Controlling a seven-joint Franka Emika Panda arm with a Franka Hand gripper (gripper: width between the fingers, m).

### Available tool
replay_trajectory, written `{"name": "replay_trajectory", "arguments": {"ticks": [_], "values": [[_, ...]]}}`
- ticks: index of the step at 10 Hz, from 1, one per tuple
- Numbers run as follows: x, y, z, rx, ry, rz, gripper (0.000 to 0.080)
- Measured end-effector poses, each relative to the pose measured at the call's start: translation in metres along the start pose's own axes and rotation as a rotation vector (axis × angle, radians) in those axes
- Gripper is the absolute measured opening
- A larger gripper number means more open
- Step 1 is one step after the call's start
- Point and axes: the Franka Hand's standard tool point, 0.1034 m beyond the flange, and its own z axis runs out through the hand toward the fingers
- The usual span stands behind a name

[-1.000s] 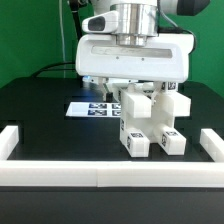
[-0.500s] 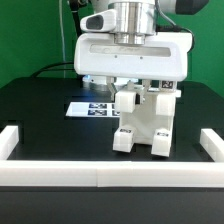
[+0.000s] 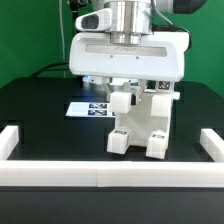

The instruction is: Assemble chair

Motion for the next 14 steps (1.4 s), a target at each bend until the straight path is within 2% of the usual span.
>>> {"name": "replay_trajectory", "arguments": {"ticks": [2,4,10,11,12,13,14], "values": [[0.032,0.011,0.002,-0.008,0.034,-0.02,0.0294],[0.054,0.019,0.005,-0.015,0.048,-0.014,0.0294],[0.051,0.018,0.005,-0.015,0.045,-0.014,0.0294],[0.051,0.018,0.005,-0.016,0.045,-0.014,0.0468],[0.051,0.018,0.005,-0.016,0.045,-0.014,0.0468],[0.051,0.019,0.005,-0.016,0.045,-0.014,0.0607],[0.051,0.019,0.005,-0.016,0.045,-0.014,0.0636]]}}
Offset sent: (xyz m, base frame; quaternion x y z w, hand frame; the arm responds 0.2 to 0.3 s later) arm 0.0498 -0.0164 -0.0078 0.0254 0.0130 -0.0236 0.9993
